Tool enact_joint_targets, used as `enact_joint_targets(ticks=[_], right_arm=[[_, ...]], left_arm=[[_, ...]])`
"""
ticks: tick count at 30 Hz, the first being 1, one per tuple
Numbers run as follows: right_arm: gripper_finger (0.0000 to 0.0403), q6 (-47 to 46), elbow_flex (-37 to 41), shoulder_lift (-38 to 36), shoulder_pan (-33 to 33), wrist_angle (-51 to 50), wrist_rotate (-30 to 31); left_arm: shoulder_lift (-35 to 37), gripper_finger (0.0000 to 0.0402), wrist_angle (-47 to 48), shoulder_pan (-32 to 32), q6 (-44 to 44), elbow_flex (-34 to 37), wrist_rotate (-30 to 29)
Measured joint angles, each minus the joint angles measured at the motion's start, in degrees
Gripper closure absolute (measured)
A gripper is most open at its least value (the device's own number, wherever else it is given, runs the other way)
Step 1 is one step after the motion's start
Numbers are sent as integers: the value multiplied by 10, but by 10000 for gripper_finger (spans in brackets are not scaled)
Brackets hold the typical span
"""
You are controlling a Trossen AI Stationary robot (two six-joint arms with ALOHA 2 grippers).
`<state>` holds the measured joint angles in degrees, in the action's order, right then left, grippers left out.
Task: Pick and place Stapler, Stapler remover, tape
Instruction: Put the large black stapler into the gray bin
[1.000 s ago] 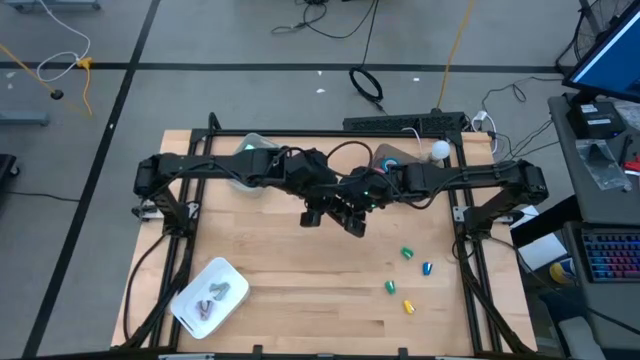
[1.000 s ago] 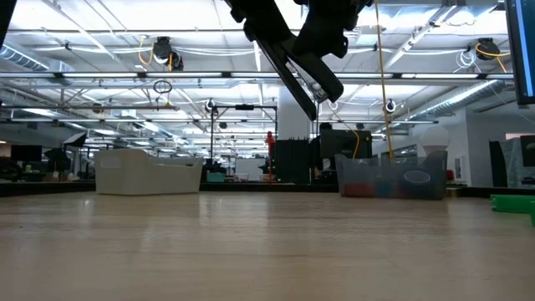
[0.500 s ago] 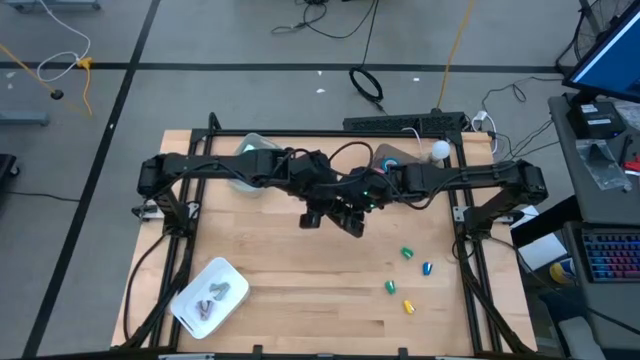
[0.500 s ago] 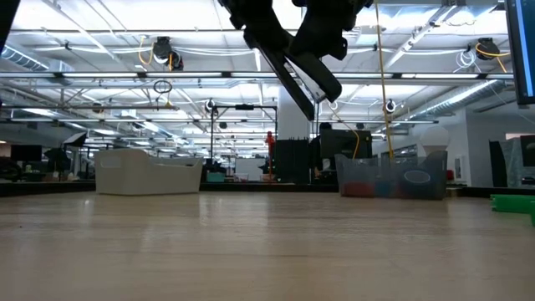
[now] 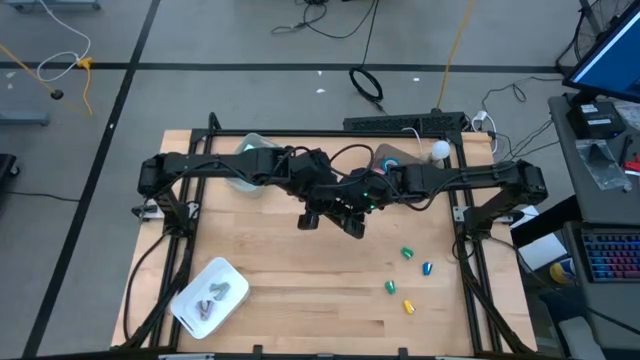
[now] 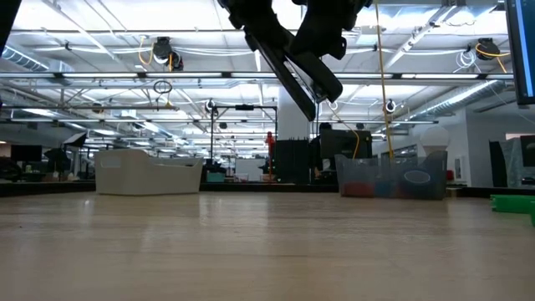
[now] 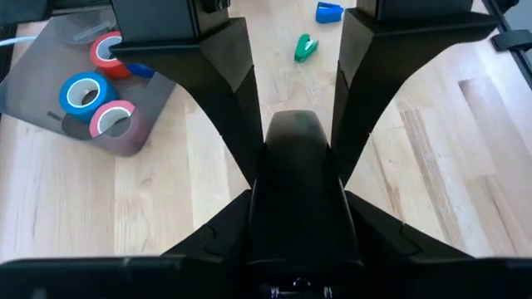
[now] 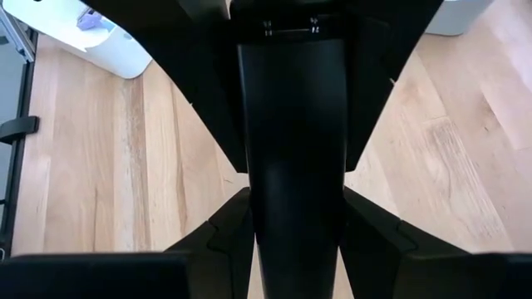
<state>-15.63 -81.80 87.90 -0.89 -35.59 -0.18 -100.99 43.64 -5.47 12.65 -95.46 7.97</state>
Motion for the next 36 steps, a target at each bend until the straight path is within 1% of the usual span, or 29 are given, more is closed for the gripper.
enact_joint_targets(ticks=[5,6,8,10,12,14,16,19,20,24,27,31,33,36], right_arm=[[272,4,-1,0,1,-9,1],[259,4,-1,0,1,-13,2],[217,1,-2,0,1,-20,4],[172,-4,-2,-1,1,-31,-6],[135,-9,-3,-1,-2,-28,-12],[108,-13,-3,-1,-1,-37,-10],[92,-18,-3,-3,0,-45,-3],[81,-27,-3,-5,1,-57,0],[80,-28,-3,-5,0,-64,-1],[81,-34,-3,-5,0,-99,-1],[85,-34,-3,-5,1,-126,0],[87,-28,-3,-5,0,-154,0],[87,-5,-2,-5,-2,-172,1],[87,5,0,-10,-6,-182,27]], left_arm=[[0,255,24,-5,-4,0,0],[0,256,29,-5,-8,0,-2],[3,257,49,-6,-16,0,-13],[4,257,81,-9,-25,2,-47],[9,257,93,-11,-29,3,-77],[16,257,118,-12,-32,2,-110],[23,257,155,-16,-48,1,-115],[27,257,190,-26,-73,2,-121],[28,257,202,-29,-86,2,-132],[38,257,275,-41,-139,2,-219],[47,257,308,-53,-188,5,-277],[78,257,333,-71,-235,4,-312],[94,257,335,-77,-248,4,-329],[130,257,321,-84,-263,19,-355]])
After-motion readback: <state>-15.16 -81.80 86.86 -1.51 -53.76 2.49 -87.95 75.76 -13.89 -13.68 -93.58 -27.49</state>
